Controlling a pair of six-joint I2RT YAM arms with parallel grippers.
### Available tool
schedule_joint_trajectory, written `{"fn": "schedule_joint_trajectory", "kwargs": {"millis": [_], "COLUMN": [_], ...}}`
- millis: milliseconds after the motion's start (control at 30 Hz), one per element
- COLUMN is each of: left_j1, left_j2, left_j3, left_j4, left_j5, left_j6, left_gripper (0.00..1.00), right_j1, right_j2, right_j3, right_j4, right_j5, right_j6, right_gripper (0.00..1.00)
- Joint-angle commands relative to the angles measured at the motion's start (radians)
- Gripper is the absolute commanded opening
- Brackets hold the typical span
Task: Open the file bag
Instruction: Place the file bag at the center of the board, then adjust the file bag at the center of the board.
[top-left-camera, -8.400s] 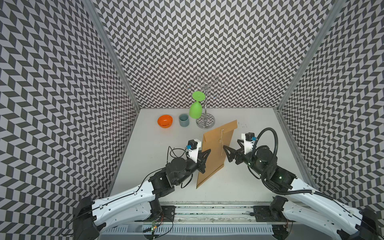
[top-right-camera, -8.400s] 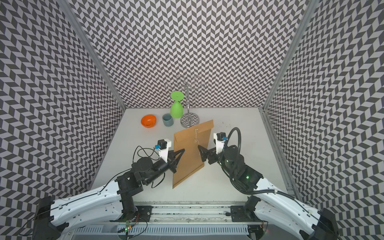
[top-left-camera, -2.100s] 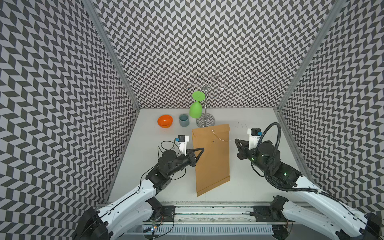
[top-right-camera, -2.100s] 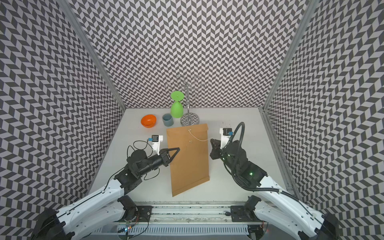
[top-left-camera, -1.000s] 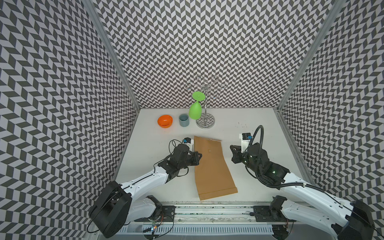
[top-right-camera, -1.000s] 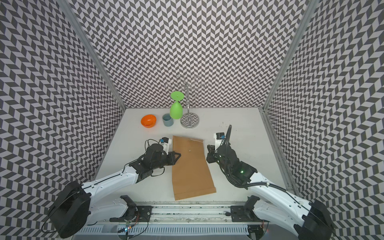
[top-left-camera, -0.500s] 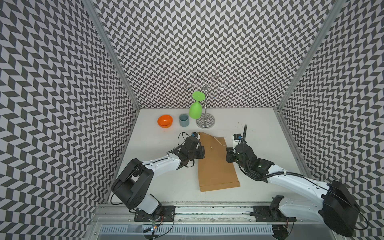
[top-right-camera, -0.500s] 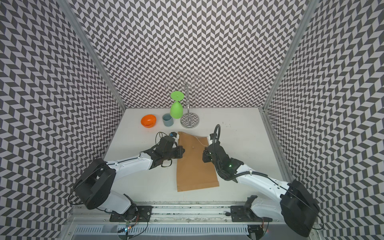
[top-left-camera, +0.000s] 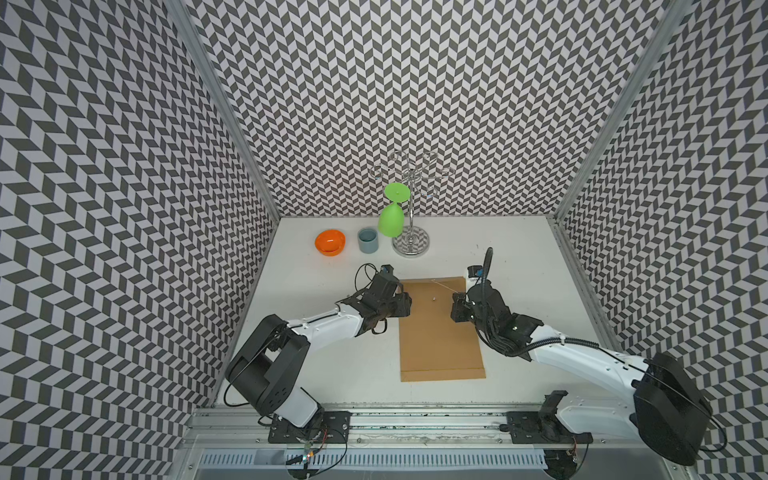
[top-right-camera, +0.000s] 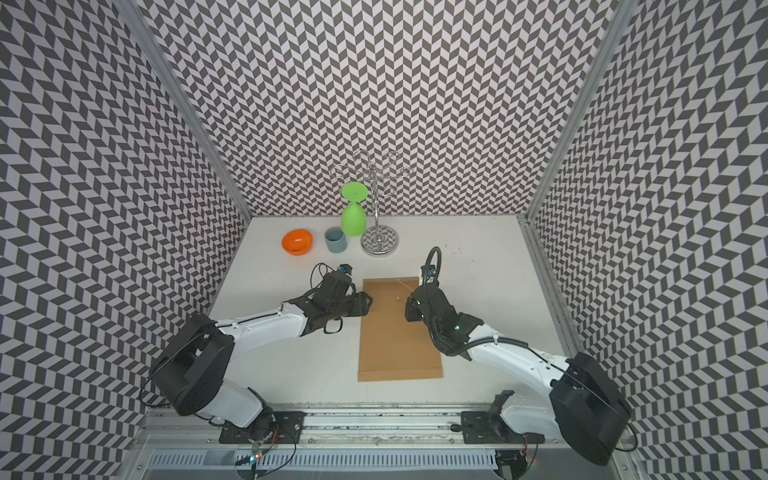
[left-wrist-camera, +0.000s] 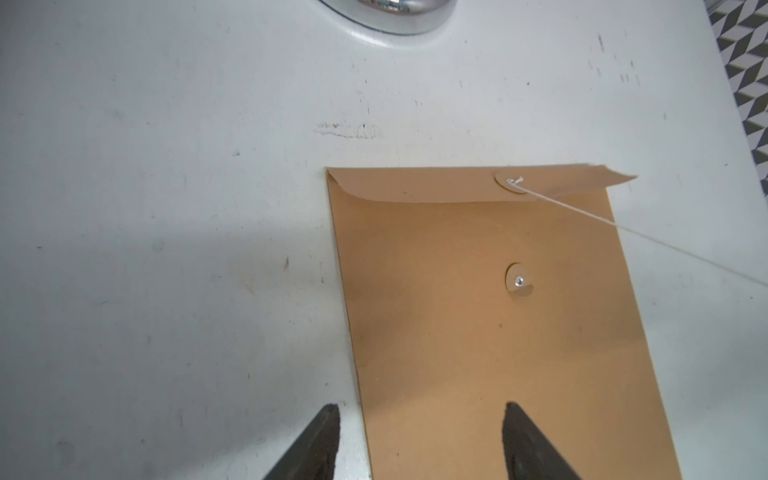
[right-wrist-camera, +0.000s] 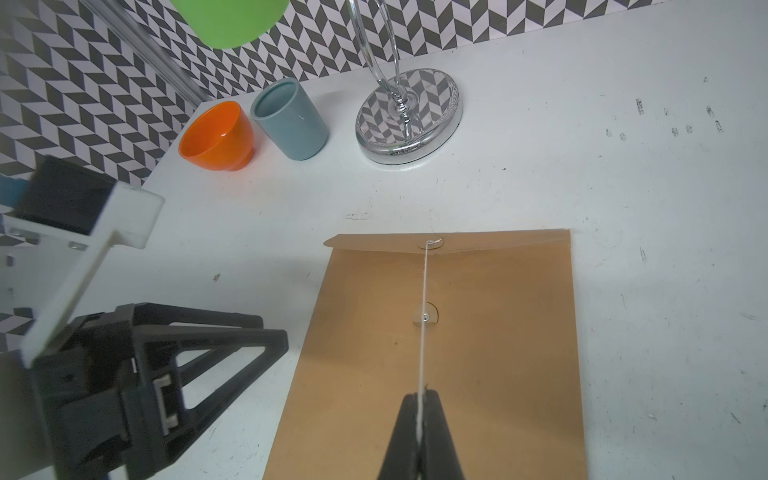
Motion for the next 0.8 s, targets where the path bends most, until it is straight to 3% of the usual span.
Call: {"fn": "schedule_joint_trajectory", "kwargs": {"millis": [0,67,133,267,400,533,767], "left_j1": [0.0,-0.007,-0.027,-0.17,-0.249,-0.28,-0.281], "left_j2": [-0.054,-0.092,-0.143,-0.205,-0.19,-0.144,-0.046], "left_j3": [-0.017,-0.031,-0.068,-0.143,-0.212,-0.248,-0.275], "left_j4": [-0.054,-0.081,-0.07,-0.018,0.053,0.126,0.122], "left_j5": [-0.043,-0.06,-0.039,0.0,0.048,0.1,0.086], "left_j6": [-0.004,-0.021,-0.038,-0.074,-0.119,-0.129,-0.136], "left_gripper": [0.68,0.66,0.56,0.21,0.0,0.0,0.0], "right_j1": [-0.003,-0.004,-0.004,-0.027,-0.103,-0.148,-0.232], "right_j2": [0.001,0.001,0.002,0.023,0.11,0.197,0.391], "right_j3": [0.024,0.037,0.055,0.105,0.214,0.302,0.449], "right_j4": [0.02,0.01,0.005,0.014,-0.007,0.009,0.029], "right_j5": [-0.01,-0.01,-0.008,0.008,-0.04,-0.074,-0.137], "right_j6": [0.009,0.002,-0.006,-0.041,-0.067,-0.09,-0.126], "right_gripper": [0.0,0.0,0.0,0.0,0.0,0.0,0.0]}}
